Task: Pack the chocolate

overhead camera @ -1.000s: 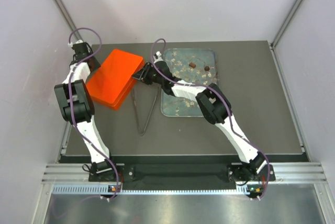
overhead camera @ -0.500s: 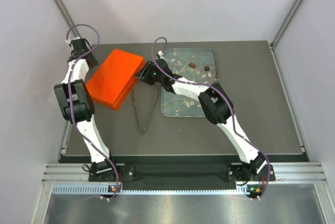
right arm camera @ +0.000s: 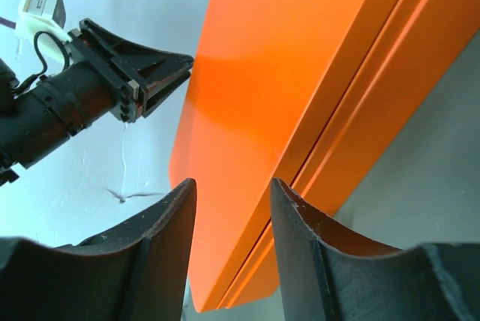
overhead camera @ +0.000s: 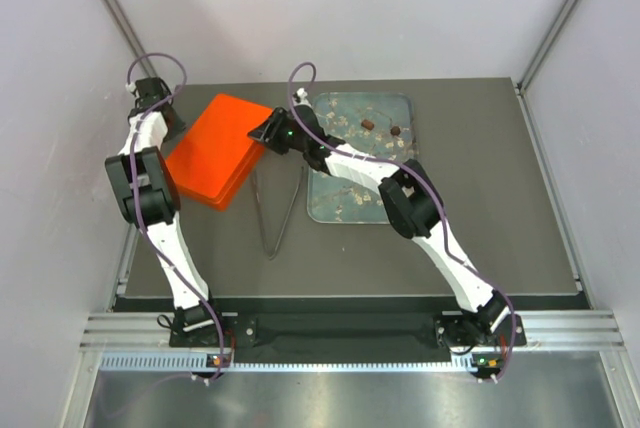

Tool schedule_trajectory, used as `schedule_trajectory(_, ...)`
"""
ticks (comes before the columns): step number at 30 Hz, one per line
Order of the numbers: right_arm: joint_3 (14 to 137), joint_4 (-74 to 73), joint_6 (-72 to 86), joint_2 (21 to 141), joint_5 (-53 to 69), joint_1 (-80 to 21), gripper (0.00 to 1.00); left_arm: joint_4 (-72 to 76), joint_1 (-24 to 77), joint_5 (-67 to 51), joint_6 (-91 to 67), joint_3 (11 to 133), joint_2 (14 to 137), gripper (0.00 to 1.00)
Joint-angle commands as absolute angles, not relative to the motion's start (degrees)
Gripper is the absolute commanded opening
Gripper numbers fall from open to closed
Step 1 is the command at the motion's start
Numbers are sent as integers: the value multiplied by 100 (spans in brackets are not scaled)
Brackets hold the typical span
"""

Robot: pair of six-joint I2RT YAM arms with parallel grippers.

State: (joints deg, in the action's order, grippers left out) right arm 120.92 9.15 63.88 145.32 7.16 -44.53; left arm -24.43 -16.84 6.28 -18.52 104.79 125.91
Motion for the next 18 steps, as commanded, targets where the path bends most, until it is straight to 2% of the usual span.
schedule_trajectory(1, 12410, 941, 6398, 14686, 615, -4570, 44, -2557, -1714, 492, -1890, 10749, 12682, 34)
schedule_trajectory(18, 12876, 958, 6618, 15134, 642, -4702, 43, -2417, -1723, 264, -1951, 10451, 12700, 31)
